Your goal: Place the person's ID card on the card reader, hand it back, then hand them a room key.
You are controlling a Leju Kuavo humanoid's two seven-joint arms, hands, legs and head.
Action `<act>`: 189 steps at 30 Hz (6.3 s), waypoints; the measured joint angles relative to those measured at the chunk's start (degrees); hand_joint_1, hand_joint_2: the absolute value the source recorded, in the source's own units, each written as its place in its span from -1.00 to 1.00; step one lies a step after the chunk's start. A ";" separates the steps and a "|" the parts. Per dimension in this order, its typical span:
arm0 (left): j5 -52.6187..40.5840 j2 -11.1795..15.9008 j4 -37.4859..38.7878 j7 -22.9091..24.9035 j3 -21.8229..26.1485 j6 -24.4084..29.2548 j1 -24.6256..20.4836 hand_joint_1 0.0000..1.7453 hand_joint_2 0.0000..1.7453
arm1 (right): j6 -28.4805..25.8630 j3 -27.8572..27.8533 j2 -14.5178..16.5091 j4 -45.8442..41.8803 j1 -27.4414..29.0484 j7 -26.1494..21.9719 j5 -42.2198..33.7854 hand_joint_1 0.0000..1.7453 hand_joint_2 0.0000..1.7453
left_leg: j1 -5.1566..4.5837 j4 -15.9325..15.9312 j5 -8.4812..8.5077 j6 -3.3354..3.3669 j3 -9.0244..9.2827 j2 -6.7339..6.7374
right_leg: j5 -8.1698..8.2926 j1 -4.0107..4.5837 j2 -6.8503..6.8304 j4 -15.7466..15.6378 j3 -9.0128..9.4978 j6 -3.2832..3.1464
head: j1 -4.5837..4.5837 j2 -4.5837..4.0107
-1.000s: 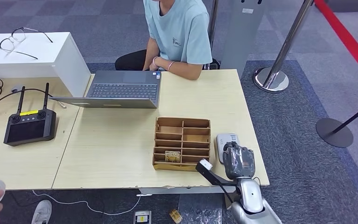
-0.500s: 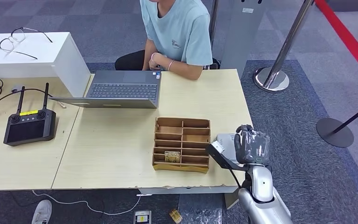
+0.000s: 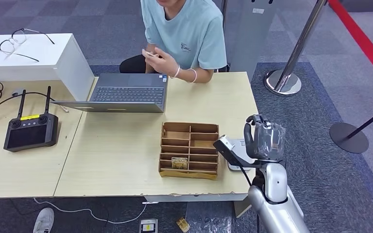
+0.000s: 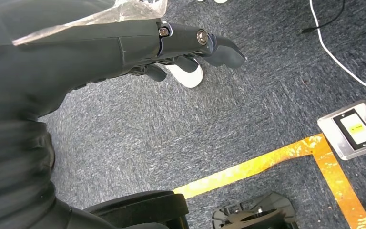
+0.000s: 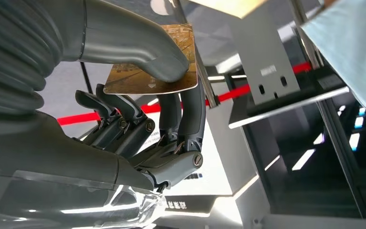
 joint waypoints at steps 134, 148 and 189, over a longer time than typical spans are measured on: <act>0.74 -0.82 0.00 0.00 0.12 0.16 0.30 -1.00 1.00 | 0.36 12.38 7.61 4.57 -6.03 -6.07 -10.73 -1.00 1.00 | 0.03 0.03 0.02 -0.03 -0.08 0.02 | 0.03 0.02 0.02 0.05 -0.12 -0.01 | 0.01 0.01; 3.49 -0.72 0.04 0.00 1.23 0.44 0.54 -1.00 1.00 | 7.84 11.47 -1.66 -16.60 0.77 9.04 -12.93 -1.00 1.00 | 0.00 0.03 0.01 -0.02 -0.13 0.06 | 0.04 0.00 0.08 0.04 -0.15 -0.01 | 0.01 0.01; 3.07 -0.37 0.09 -0.76 2.67 0.23 0.40 -1.00 1.00 | 22.70 32.56 -12.34 -16.50 -7.28 7.85 -38.10 0.13 1.00 | 0.01 0.03 0.05 -0.03 -0.19 0.05 | 0.07 0.02 0.07 0.06 -0.19 0.02 | 0.00 0.01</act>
